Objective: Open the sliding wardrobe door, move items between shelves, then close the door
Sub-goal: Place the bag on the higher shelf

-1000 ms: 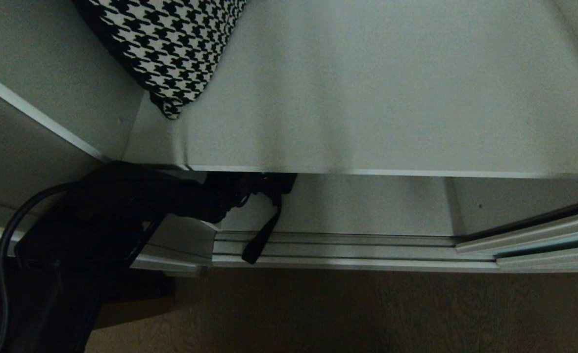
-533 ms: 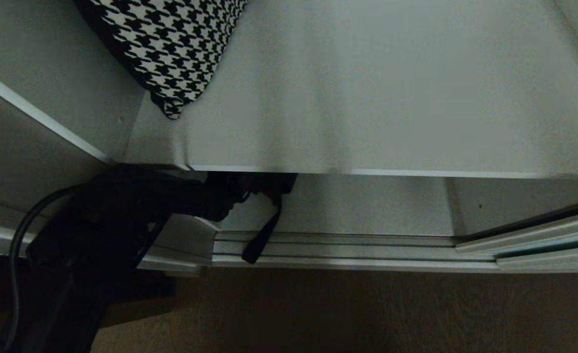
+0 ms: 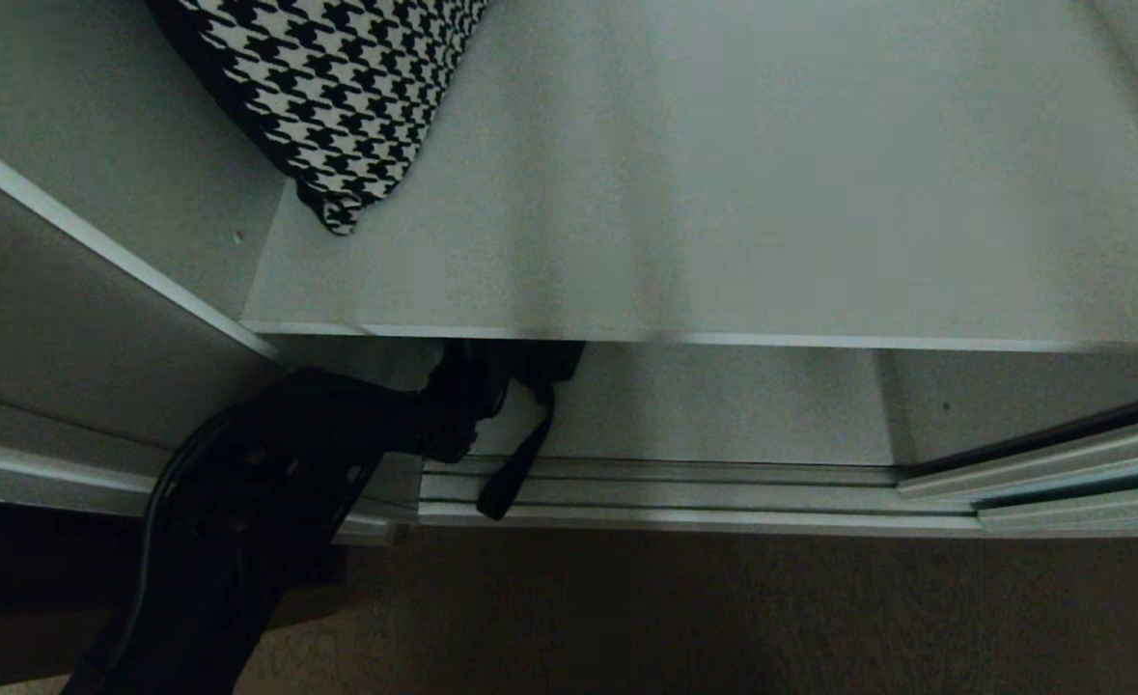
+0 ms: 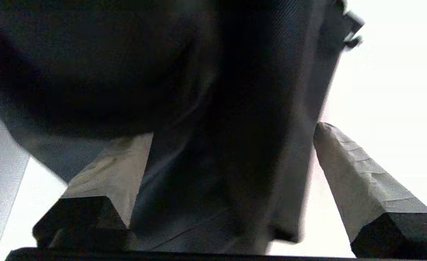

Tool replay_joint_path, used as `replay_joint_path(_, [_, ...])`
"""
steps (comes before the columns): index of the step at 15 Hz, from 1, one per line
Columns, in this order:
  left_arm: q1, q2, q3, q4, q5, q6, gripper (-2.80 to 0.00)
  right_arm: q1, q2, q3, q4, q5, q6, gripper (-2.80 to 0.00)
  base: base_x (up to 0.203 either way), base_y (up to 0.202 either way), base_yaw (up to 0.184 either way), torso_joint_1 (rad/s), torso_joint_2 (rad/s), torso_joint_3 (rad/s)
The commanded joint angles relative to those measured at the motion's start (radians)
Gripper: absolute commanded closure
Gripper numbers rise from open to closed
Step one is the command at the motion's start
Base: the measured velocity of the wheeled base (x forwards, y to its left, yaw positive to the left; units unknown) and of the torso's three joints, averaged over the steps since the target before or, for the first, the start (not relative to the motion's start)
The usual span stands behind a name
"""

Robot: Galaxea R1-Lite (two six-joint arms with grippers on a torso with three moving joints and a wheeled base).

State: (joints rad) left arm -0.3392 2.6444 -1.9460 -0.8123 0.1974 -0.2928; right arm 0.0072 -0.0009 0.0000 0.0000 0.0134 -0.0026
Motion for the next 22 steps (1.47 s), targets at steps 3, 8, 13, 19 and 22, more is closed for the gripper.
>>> replay_joint_path(3, [0.008,0.059,-0.001,-0.094,-0.013,0.039,-2.80,0.000,-0.002,0.000,0.000,0.000,-0.001,0.00,0.000,0.000,0.000,0.000,0.00,0.000])
replay_joint_path(8, [0.014,0.084,-0.002,-0.108,-0.015,0.049,0.00,0.000,-0.002,0.000,0.000,0.000,-0.001,0.00,0.000,0.000,0.000,0.000,0.00,0.000])
replay_joint_path(13, [0.015,0.084,-0.003,-0.112,-0.016,0.052,0.00,0.000,-0.002,0.000,0.000,0.000,-0.001,0.00,0.000,0.000,0.000,0.000,0.00,0.000])
replay_joint_path(19, [0.014,0.079,-0.002,-0.110,-0.038,0.045,0.00,0.000,-0.002,0.000,0.000,0.000,-0.001,0.00,0.000,0.000,0.000,0.000,0.00,0.000])
replay_joint_path(22, [0.004,0.040,0.002,-0.076,-0.025,0.029,0.00,0.000,-0.002,0.000,0.000,0.000,-0.001,0.00,0.000,0.000,0.000,0.000,0.00,0.000])
